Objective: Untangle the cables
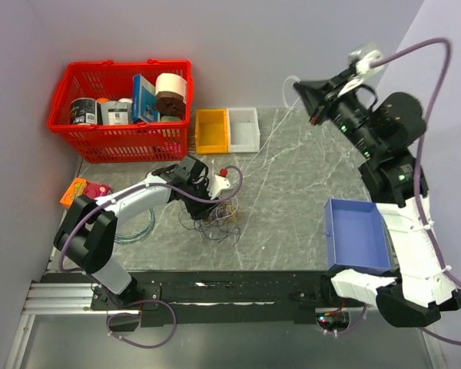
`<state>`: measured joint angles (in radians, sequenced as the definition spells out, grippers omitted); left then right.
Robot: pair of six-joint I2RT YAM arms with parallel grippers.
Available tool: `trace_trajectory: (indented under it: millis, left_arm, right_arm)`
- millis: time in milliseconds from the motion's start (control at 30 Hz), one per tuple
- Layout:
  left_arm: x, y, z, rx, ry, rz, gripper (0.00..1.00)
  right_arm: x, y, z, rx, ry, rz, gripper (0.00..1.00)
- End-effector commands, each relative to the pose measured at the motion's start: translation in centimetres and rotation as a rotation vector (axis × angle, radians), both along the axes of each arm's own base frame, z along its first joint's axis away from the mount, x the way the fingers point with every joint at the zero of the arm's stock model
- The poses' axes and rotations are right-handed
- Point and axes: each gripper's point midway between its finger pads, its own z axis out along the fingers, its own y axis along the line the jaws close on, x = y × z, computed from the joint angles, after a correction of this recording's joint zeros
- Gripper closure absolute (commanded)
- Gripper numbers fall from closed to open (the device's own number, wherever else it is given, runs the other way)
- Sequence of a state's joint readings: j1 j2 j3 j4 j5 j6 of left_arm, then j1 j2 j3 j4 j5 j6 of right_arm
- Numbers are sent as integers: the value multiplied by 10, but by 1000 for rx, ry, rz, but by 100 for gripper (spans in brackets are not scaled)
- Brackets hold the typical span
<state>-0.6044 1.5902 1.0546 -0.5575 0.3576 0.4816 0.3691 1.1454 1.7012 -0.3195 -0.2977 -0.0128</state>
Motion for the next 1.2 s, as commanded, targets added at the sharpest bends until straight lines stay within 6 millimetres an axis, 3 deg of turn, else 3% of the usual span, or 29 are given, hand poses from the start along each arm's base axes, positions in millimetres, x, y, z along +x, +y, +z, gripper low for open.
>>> trace_trajectory:
  millis: [0,167,367,467,600,700,867,1167]
  left_arm:
    - [9,2,9,-17,-53,4,49]
    - [13,5,10,-12,-63,8,46]
    - [13,12,3,15,-69,11,43]
    - [16,16,0,29,-76,18,43]
    - [24,21,7,39,-112,28,39]
    - [34,18,36,-5,-163,20,34]
    - [46,-1,122,-157,-313,-60,22]
    - [64,-32,202,-343,-350,-1,16]
  right_arm:
    - [-29,-29,83,46,-225,-96,100]
    - [-46,-35,126,78,-335,-101,100]
    - [-72,-57,176,139,-488,-169,100]
    - [-82,-61,190,148,-532,-173,100]
    - [-85,-58,195,146,-556,-152,100]
    - [-81,-44,184,127,-531,-86,100]
    - [-63,-20,157,104,-462,12,100]
    - [-33,-6,125,71,-407,29,100]
